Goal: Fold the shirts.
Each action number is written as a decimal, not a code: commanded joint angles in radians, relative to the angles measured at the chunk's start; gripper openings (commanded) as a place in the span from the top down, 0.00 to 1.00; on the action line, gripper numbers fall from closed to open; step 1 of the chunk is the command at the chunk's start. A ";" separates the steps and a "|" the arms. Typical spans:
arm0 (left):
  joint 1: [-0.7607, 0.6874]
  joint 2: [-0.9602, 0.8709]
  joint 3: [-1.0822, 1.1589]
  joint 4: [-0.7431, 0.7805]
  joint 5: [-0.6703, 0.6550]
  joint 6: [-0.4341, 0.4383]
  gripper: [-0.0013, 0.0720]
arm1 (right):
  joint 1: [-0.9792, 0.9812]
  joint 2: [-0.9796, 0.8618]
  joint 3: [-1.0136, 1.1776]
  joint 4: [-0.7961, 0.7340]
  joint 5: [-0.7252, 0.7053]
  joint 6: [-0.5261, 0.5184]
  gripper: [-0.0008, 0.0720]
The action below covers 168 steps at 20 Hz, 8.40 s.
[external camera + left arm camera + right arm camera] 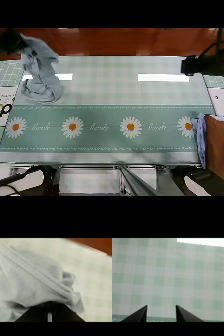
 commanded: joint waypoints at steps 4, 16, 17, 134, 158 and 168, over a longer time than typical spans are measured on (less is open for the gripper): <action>-0.187 0.334 0.013 -0.125 0.171 0.058 0.95 | 0.000 0.210 0.000 0.031 0.103 -0.015 0.43; -0.674 0.383 -0.148 -0.140 0.345 0.056 0.95 | 0.000 0.272 -0.002 0.181 0.175 -0.046 0.43; -0.661 0.387 -0.233 -0.140 0.343 0.025 0.95 | 0.000 0.272 -0.003 0.187 0.177 -0.045 0.43; -0.002 0.188 -1.008 -0.260 0.476 0.069 0.95 | -0.148 -0.402 -0.252 0.864 -0.271 -0.393 0.95; 0.161 0.487 -1.355 -0.309 0.040 0.149 0.29 | -0.452 0.049 -0.698 0.903 -0.068 -0.449 0.42; -0.181 0.383 -1.358 -0.540 0.569 0.015 0.29 | -0.452 0.049 -0.698 0.926 -0.084 -0.450 0.42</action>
